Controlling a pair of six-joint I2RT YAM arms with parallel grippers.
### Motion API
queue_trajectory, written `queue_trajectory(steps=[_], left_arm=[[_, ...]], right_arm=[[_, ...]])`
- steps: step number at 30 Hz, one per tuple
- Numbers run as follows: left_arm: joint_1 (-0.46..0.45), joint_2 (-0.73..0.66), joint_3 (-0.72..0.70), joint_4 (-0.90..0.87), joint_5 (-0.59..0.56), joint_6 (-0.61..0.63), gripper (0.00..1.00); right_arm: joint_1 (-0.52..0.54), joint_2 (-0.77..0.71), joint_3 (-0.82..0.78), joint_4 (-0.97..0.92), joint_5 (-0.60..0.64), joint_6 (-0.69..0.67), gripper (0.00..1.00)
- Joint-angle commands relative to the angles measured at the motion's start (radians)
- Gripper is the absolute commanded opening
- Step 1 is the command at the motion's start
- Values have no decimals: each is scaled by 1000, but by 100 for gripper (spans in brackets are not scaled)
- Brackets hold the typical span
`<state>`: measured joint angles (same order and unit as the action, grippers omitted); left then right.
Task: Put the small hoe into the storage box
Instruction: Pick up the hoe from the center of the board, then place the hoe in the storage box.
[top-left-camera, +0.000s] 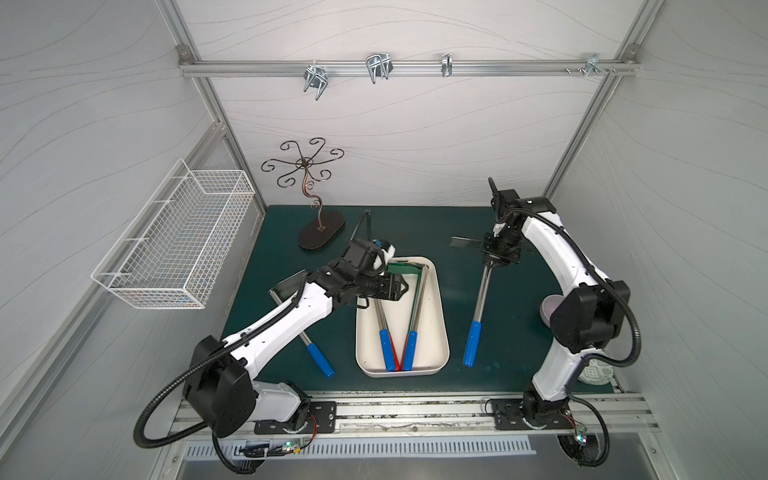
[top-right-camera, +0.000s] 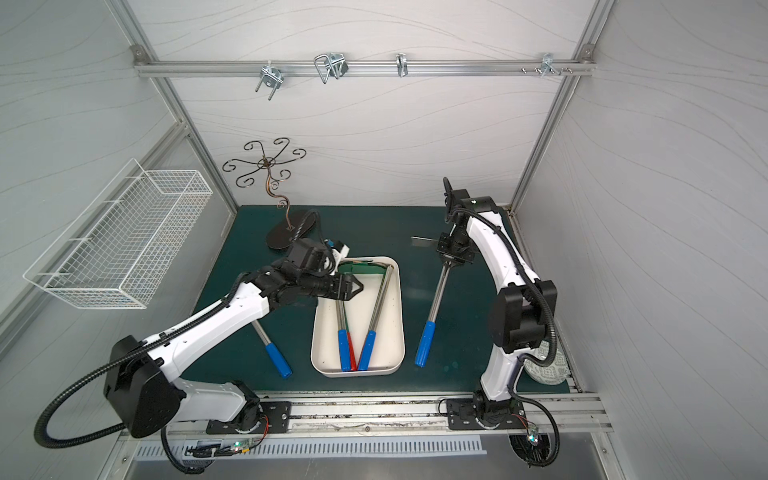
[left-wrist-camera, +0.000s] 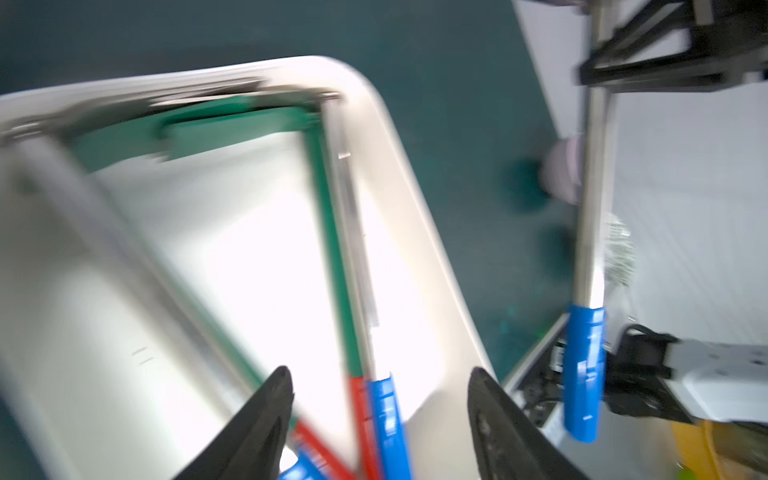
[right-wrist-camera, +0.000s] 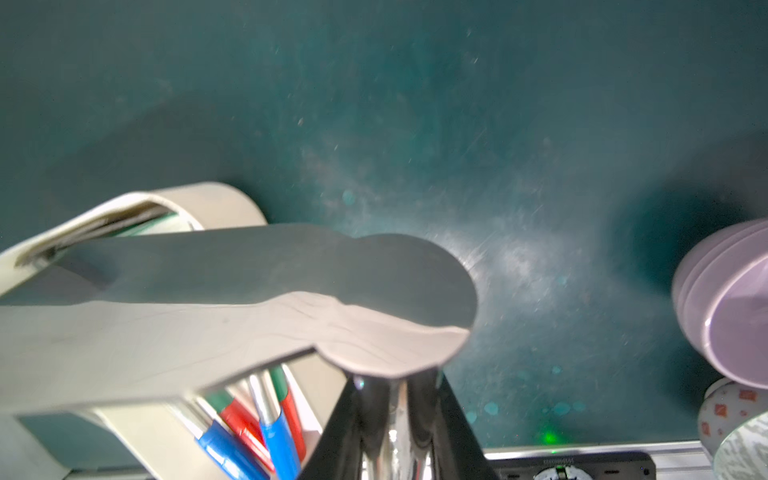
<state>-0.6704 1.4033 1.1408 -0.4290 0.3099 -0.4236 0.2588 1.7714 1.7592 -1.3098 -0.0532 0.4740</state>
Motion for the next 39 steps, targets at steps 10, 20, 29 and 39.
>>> queue_trajectory(steps=[10,20,29,39], left_arm=[[-207,312,221,311,56,-166,82],[-274,406,247,412,126,-242,81],[-293,450,247,421,151,-261,67],[-292,439,230,425,173,-268,27]], right_arm=[[17,-125,-93,25,-125,5,0],[16,-134,-115,58,-158,18,0],[8,-155,-135,83,-189,35,0],[-14,-176,-151,93,-239,44,0]])
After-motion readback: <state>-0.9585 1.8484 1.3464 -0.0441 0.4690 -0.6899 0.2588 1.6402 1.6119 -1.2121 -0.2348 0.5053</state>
